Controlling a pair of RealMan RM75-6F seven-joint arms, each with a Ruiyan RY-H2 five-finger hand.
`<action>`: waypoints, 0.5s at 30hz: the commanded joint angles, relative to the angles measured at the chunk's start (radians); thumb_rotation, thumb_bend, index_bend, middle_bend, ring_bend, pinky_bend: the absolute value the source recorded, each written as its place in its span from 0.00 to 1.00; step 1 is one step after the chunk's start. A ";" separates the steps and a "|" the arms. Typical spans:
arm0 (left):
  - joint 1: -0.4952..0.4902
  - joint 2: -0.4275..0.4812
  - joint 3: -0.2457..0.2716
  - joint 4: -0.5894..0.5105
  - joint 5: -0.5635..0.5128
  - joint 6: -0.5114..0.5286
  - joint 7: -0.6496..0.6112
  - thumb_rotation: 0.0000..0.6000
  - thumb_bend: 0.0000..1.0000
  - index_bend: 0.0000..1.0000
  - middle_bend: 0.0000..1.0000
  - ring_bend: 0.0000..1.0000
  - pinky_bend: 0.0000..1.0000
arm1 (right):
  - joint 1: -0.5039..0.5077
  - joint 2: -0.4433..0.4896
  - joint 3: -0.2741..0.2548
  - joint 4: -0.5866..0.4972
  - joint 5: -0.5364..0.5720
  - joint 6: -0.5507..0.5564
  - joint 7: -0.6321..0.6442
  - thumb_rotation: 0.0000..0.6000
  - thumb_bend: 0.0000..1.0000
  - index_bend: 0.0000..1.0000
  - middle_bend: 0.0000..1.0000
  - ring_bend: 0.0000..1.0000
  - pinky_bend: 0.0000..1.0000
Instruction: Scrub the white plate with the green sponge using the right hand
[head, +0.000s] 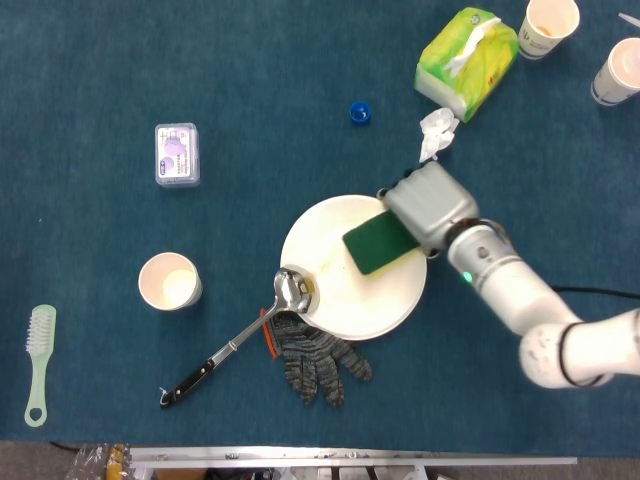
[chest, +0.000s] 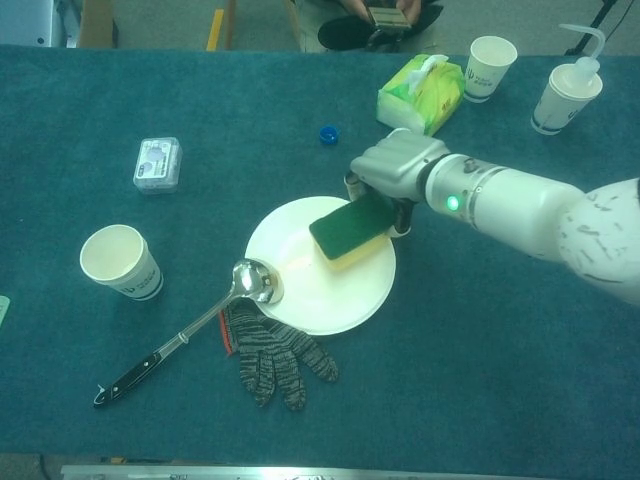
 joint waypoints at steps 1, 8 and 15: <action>0.002 0.000 0.000 0.002 0.001 0.003 -0.003 1.00 0.52 0.35 0.33 0.25 0.23 | 0.041 -0.037 0.005 0.027 0.050 0.013 -0.033 1.00 0.35 0.52 0.44 0.30 0.36; 0.001 -0.004 -0.002 0.013 0.006 0.005 -0.016 1.00 0.52 0.35 0.33 0.25 0.23 | 0.117 -0.093 0.015 0.052 0.130 0.064 -0.106 1.00 0.35 0.52 0.44 0.30 0.36; -0.001 -0.013 -0.004 0.020 0.015 0.011 -0.025 1.00 0.52 0.35 0.33 0.25 0.23 | 0.157 -0.120 0.010 0.033 0.139 0.117 -0.155 1.00 0.35 0.52 0.44 0.30 0.36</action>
